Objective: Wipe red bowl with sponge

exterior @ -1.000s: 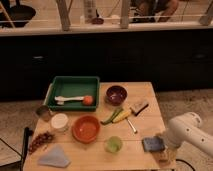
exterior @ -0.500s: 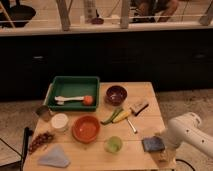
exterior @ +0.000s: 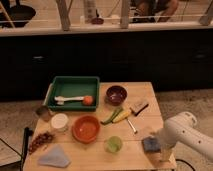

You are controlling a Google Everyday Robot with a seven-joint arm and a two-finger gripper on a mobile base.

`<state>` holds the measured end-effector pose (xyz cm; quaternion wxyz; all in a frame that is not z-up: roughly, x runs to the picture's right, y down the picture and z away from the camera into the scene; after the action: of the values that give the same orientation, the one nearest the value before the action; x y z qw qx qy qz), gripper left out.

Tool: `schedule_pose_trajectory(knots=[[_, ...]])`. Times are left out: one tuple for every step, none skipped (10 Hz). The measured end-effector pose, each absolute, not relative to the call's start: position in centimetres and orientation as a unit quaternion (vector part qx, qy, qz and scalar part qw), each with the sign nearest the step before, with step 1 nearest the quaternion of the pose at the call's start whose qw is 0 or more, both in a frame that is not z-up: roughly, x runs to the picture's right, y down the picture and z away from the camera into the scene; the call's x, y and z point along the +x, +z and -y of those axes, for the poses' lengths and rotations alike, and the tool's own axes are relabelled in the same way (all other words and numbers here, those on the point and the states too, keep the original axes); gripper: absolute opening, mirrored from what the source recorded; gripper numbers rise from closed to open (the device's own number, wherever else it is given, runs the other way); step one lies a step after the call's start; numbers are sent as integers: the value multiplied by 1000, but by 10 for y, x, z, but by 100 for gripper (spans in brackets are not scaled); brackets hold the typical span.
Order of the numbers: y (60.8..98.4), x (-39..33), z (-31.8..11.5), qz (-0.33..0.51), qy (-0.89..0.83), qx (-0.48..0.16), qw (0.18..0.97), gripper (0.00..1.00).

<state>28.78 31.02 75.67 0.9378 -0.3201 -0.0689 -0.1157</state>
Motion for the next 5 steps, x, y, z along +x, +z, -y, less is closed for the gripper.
schedule_pose_trajectory(knots=[[758, 287, -311, 69, -117, -321, 937, 69], [759, 286, -314, 68, -117, -322, 937, 61], [762, 285, -316, 69, -116, -324, 936, 46], [764, 284, -317, 70, -115, -325, 936, 38], [766, 284, -319, 71, -114, -328, 935, 28]])
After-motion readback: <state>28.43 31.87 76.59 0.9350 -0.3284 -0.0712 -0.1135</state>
